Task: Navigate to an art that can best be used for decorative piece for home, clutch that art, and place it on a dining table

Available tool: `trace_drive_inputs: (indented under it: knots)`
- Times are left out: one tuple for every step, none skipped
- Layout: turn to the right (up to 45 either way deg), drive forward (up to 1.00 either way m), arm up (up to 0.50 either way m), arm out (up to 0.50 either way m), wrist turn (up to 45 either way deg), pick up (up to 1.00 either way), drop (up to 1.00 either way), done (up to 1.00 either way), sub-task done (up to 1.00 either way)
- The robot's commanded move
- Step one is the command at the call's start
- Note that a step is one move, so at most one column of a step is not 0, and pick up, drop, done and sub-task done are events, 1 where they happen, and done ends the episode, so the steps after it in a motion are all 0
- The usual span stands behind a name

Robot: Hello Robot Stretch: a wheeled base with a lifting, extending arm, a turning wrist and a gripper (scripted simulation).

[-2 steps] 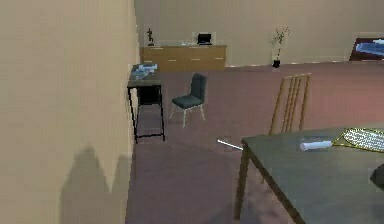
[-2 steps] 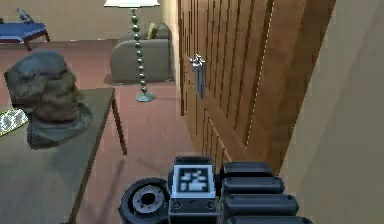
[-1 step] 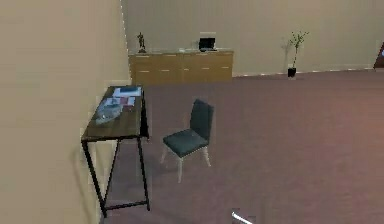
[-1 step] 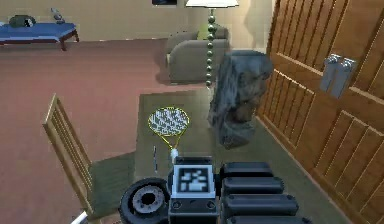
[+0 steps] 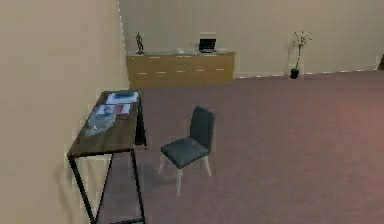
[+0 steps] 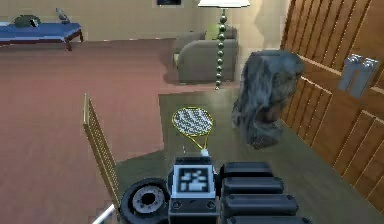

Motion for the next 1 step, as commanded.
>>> trace_drive_inputs:
  knots:
    - [-45.0, 0.00, 0.00, 0.00, 0.0, 0.00, 0.00, 0.00, 0.00]
